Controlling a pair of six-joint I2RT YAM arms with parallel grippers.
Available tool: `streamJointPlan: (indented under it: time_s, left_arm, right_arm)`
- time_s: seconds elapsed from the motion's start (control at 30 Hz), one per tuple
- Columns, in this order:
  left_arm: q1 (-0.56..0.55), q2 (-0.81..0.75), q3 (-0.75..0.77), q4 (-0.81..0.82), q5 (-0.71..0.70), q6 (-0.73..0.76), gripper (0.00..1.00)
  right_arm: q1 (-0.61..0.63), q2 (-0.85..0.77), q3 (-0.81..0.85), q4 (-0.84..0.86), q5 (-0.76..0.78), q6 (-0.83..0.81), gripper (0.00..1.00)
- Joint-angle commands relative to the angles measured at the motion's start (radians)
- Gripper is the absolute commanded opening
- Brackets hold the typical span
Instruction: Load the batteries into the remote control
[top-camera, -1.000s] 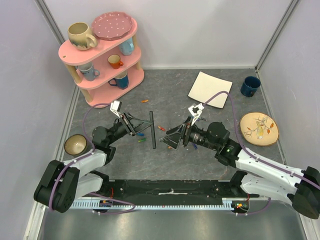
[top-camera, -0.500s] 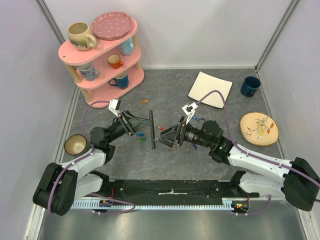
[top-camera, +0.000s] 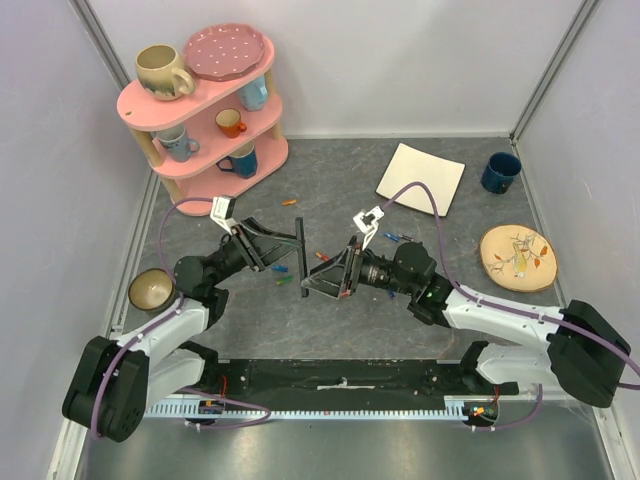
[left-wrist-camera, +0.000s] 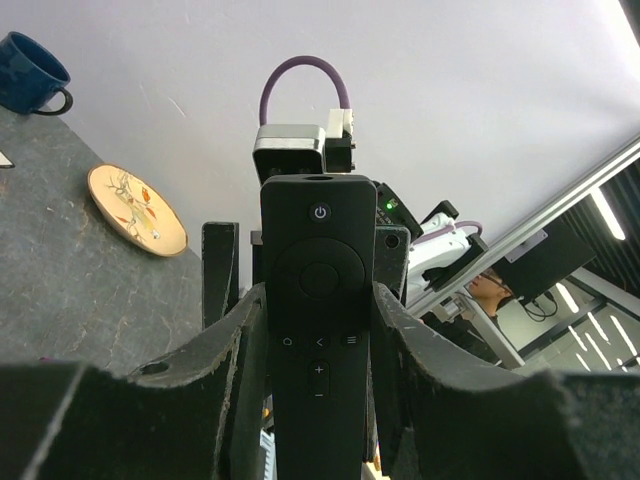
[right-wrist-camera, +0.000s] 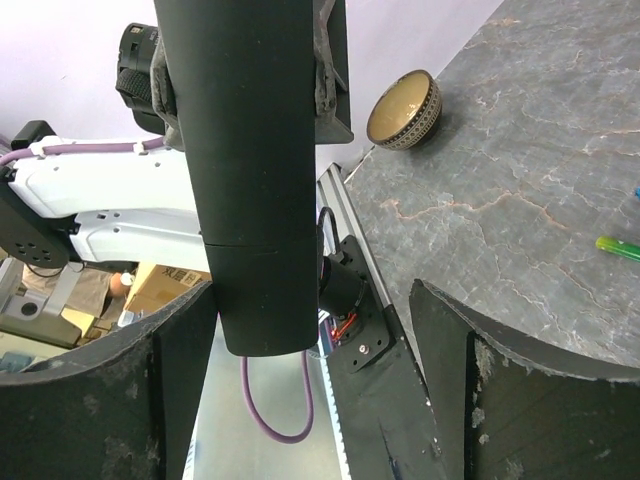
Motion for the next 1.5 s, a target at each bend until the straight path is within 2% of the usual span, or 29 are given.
streamJointPlan:
  time_s: [0.0, 0.53, 0.63, 0.77, 0.93, 0.97, 1.03, 1.07, 1.17, 1.23, 1.27, 1.37, 1.43, 1.47]
  left_arm:
    - [0.003, -0.023, 0.033, 0.089, 0.0, 0.047, 0.02]
    - [0.003, -0.041, 0.005, 0.065, -0.035, 0.064, 0.02]
    - [0.002, -0.043, 0.002, 0.062, -0.037, 0.067, 0.02]
    - [0.003, -0.049, -0.004, 0.06, -0.04, 0.071, 0.02]
    - [0.005, -0.054, -0.012, 0.047, -0.045, 0.074, 0.02]
    - [0.005, -0.055, -0.012, 0.04, -0.043, 0.075, 0.06]
    - [0.005, -0.063, -0.006, 0.025, -0.037, 0.081, 0.21]
    - [0.005, -0.069, -0.003, 0.007, -0.035, 0.092, 0.42]
    - [0.003, -0.109, 0.014, -0.122, -0.043, 0.135, 0.63]
    - [0.005, -0.141, 0.028, -0.223, -0.055, 0.158, 0.71]
    - [0.006, -0.152, 0.034, -0.261, -0.069, 0.181, 0.95]
    - [0.009, -0.182, 0.06, -0.38, -0.083, 0.225, 0.98]
    - [0.014, -0.196, 0.083, -0.456, -0.083, 0.245, 0.99]
    - [0.016, -0.201, 0.091, -0.485, -0.088, 0.273, 0.99]
  right_arm:
    - [0.014, 0.023, 0.037, 0.069, -0.017, 0.009, 0.85]
    - [0.025, 0.099, 0.043, 0.184, -0.023, 0.067, 0.72]
    - [0.023, 0.108, 0.044, 0.192, -0.024, 0.067, 0.65]
    - [0.026, 0.112, 0.04, 0.206, -0.029, 0.074, 0.51]
    - [0.026, 0.101, 0.035, 0.197, -0.034, 0.064, 0.42]
    - [0.026, 0.093, 0.034, 0.194, -0.035, 0.06, 0.4]
    - [0.026, 0.082, 0.03, 0.177, -0.041, 0.049, 0.38]
    - [0.028, 0.067, 0.032, 0.163, -0.044, 0.038, 0.37]
    - [0.026, 0.023, 0.034, 0.076, -0.043, -0.014, 0.36]
    - [0.026, -0.006, 0.041, -0.021, -0.037, -0.072, 0.36]
    - [0.026, -0.038, 0.047, -0.058, -0.034, -0.092, 0.36]
    - [0.028, -0.097, 0.086, -0.248, -0.014, -0.205, 0.37]
    - [0.026, -0.121, 0.142, -0.439, 0.035, -0.27, 0.37]
    - [0.026, -0.14, 0.164, -0.508, 0.06, -0.349, 0.37]
